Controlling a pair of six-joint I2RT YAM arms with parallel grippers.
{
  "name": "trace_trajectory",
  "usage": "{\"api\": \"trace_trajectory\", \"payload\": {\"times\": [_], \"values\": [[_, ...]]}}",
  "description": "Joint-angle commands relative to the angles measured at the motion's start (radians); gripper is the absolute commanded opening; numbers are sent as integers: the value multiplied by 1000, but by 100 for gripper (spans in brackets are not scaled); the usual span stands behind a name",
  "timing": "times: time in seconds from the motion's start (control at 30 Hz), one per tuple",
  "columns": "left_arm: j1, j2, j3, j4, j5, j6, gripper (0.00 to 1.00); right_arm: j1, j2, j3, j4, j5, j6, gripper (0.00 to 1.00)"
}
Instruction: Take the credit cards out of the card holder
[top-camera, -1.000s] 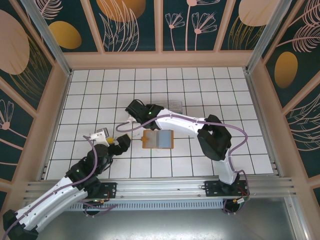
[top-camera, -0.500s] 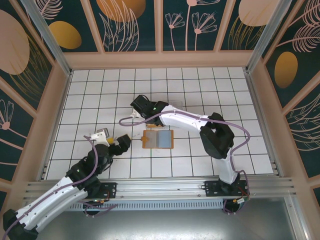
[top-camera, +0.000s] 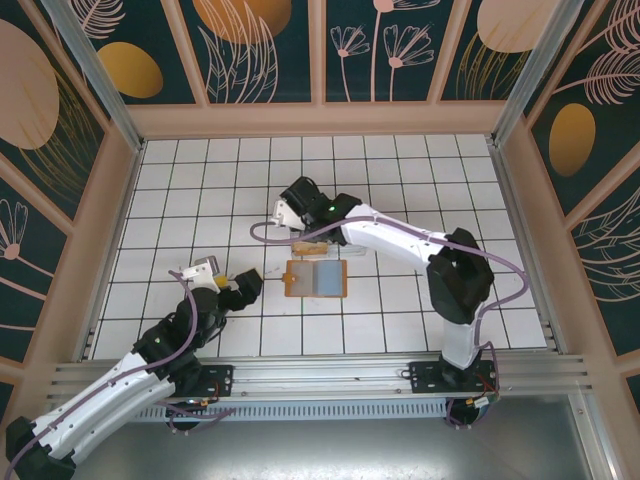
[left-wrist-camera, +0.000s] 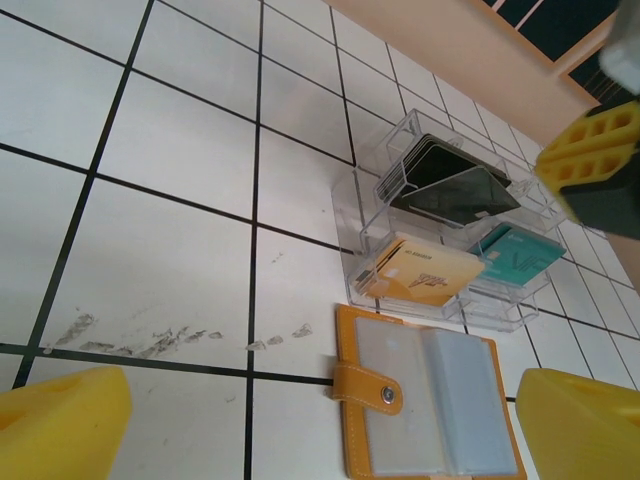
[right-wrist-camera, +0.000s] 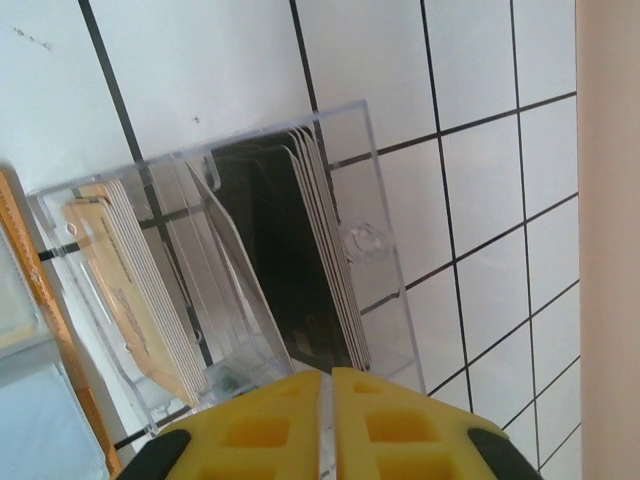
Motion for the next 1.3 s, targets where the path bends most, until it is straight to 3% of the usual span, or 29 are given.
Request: {"api": "trace_trajectory", "payload": {"times": [0.0, 0.3, 0.47, 0.63, 1.27], "values": [[4, 11, -10, 34, -3, -6, 99, -12, -33, -34, 36, -58, 22, 10], [3, 41, -2, 51, 2, -6, 99, -26, -66, -68, 63, -82, 8, 16], [3, 54, -2, 59, 4, -1, 99, -81, -180, -198, 199, -288, 44, 26], [3, 92, 16, 68, 6, 3, 98, -105, -255, -349, 368, -385, 35, 29], [3, 145, 47, 71, 4, -6, 99, -145, -129, -287, 387, -524, -31, 32]]}}
